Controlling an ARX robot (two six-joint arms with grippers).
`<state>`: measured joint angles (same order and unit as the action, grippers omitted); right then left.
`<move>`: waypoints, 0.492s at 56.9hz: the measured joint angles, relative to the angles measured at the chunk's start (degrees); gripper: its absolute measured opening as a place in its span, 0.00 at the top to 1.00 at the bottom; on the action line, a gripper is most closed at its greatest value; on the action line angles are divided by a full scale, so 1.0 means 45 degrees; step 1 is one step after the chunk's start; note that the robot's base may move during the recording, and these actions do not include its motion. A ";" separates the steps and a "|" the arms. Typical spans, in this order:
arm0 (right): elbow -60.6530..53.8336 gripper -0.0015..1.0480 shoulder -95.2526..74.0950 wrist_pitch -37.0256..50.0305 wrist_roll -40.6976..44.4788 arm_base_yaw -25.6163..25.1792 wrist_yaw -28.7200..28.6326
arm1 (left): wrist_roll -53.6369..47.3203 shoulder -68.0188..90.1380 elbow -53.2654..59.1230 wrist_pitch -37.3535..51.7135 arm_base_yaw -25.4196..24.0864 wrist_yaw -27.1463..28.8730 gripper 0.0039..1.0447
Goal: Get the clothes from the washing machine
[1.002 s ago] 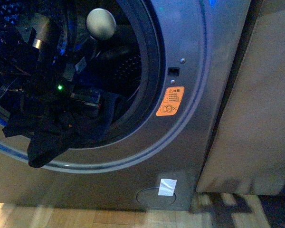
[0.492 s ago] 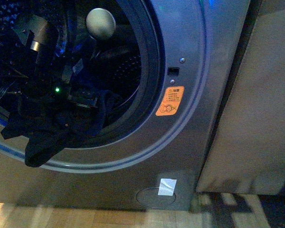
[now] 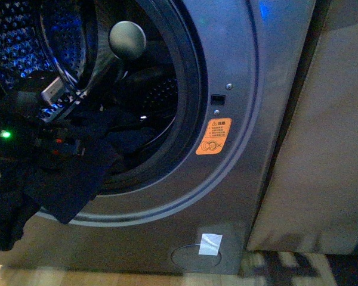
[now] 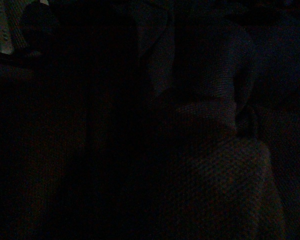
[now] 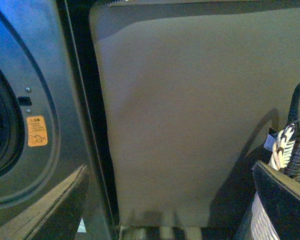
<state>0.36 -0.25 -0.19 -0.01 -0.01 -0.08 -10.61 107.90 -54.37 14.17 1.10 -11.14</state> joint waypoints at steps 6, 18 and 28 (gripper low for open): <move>0.0000 0.07 0.0000 0.0000 0.0000 0.0000 0.0000 | -0.0272 -0.1928 0.1773 0.0709 -0.0073 -0.0869 0.83; 0.0000 0.07 0.0000 0.0000 0.0000 0.0000 0.0000 | -0.0126 -0.5144 0.3337 0.1098 -0.0457 -0.2302 0.83; 0.0000 0.07 0.0000 0.0000 0.0000 0.0000 0.0000 | 0.0432 -0.7626 0.3376 0.0622 -0.0889 -0.3356 0.84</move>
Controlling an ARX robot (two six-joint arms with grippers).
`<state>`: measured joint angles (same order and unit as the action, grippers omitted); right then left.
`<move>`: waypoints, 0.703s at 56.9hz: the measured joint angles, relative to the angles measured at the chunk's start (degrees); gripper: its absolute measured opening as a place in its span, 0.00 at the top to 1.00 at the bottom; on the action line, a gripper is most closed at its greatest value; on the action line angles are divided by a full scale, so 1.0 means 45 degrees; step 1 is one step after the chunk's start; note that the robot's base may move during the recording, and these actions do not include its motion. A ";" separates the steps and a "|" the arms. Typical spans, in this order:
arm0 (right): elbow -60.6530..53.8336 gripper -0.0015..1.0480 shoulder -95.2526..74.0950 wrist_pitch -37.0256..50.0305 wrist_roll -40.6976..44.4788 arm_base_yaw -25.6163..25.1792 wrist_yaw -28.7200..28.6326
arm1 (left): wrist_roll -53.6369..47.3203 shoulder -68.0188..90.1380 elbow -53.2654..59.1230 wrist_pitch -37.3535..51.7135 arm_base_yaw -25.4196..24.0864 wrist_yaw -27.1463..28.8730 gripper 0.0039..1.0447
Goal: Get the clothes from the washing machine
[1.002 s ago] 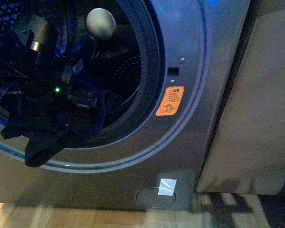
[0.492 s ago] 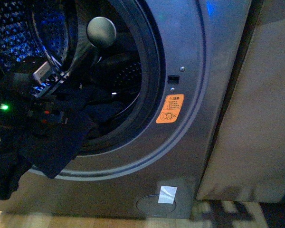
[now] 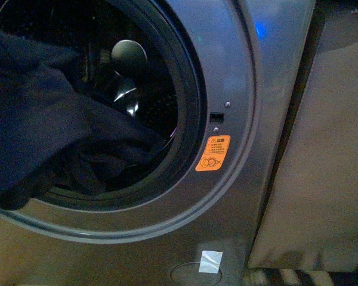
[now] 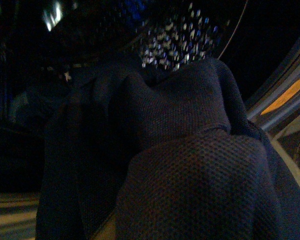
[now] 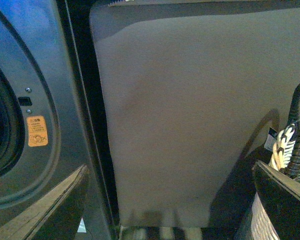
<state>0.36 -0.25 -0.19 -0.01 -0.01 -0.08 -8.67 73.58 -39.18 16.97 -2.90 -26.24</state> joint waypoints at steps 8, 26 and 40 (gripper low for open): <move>0.0000 0.07 0.0000 0.0000 0.0000 0.0000 0.0000 | 0.0437 -0.1457 -0.0665 -0.0831 -0.0092 -0.0772 0.84; 0.0000 0.07 0.0000 0.0000 0.0000 0.0000 0.0000 | 0.1282 -0.3186 -0.3925 -0.2016 0.1656 -0.0865 0.84; 0.0000 0.07 0.0000 0.0000 0.0000 0.0000 0.0000 | 0.0957 -0.2147 -0.7266 -0.3303 0.4590 0.0680 0.84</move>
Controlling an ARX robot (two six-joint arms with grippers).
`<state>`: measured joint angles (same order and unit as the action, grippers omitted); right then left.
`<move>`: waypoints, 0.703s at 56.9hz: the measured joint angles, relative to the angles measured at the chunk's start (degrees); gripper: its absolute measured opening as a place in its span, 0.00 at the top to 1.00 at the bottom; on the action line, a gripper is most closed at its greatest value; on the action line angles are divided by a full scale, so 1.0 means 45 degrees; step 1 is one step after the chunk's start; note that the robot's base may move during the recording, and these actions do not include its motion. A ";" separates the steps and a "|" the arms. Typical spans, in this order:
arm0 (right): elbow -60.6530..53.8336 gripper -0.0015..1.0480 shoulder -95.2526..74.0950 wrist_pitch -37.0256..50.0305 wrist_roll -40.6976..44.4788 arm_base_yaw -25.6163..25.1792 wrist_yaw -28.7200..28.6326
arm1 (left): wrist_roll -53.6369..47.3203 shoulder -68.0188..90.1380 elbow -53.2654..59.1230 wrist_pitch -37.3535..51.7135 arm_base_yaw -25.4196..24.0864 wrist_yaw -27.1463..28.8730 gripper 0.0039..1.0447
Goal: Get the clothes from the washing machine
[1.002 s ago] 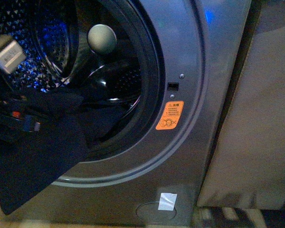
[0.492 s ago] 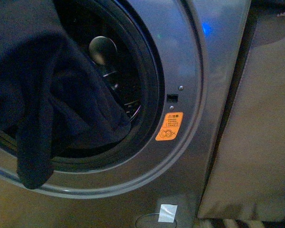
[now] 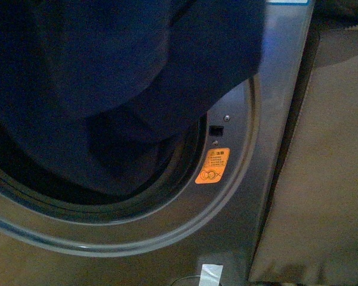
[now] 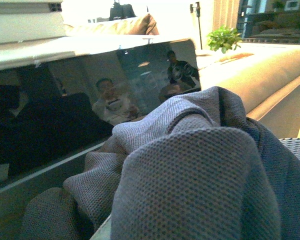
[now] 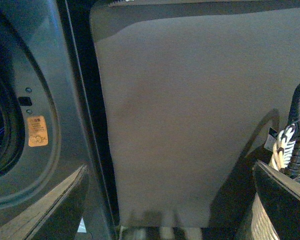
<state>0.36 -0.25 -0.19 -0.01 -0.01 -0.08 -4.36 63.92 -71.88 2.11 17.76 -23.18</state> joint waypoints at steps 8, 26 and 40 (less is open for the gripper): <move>0.0000 0.07 0.0000 0.0000 0.0000 0.0000 0.0000 | -0.0121 0.1069 -0.1928 -0.0641 0.1384 0.0729 0.84; 0.0000 0.07 0.0000 0.0000 0.0000 0.0000 0.0000 | -0.0325 0.3847 -0.7227 -0.2176 0.3575 0.2050 0.84; 0.0000 0.07 0.0000 0.0000 0.0000 0.0000 0.0000 | -0.0330 0.3939 -0.7533 -0.2215 0.3638 0.2123 0.84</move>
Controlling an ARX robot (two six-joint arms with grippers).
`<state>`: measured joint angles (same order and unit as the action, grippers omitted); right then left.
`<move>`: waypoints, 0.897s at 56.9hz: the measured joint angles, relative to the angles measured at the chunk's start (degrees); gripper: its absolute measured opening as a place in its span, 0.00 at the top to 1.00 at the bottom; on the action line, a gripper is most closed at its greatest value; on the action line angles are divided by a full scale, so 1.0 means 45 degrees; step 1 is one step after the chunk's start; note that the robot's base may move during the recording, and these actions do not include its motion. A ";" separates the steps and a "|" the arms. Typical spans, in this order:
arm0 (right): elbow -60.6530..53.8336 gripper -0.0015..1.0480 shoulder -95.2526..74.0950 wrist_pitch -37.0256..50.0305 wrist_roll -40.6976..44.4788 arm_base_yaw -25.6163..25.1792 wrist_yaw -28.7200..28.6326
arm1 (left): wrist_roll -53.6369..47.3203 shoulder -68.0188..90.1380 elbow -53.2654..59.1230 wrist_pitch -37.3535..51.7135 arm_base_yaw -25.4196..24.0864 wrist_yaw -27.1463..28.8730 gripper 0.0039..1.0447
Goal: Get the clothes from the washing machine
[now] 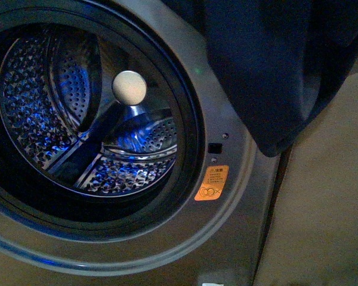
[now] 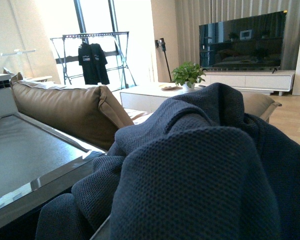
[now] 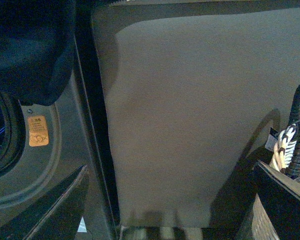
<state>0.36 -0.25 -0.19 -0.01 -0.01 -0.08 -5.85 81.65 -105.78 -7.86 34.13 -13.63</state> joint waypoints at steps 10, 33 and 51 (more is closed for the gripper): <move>-0.0019 0.07 -0.0257 0.1112 -0.0879 -0.0651 -0.2084 | -0.0024 0.0019 0.0000 -0.0010 0.0000 0.0024 0.84; 0.3551 0.07 -0.6489 0.8184 -0.3920 -0.0491 -0.6023 | -0.0029 0.0029 -0.0019 -0.0010 0.0005 0.0010 0.84; 0.6635 0.07 -1.0268 0.9408 -0.1525 0.1797 -0.5037 | -0.0029 0.0029 -0.0019 -0.0010 0.0000 0.0010 0.84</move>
<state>30.22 -46.46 42.15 -6.87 8.08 -22.74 -5.98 81.78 -105.86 -7.90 34.13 -13.58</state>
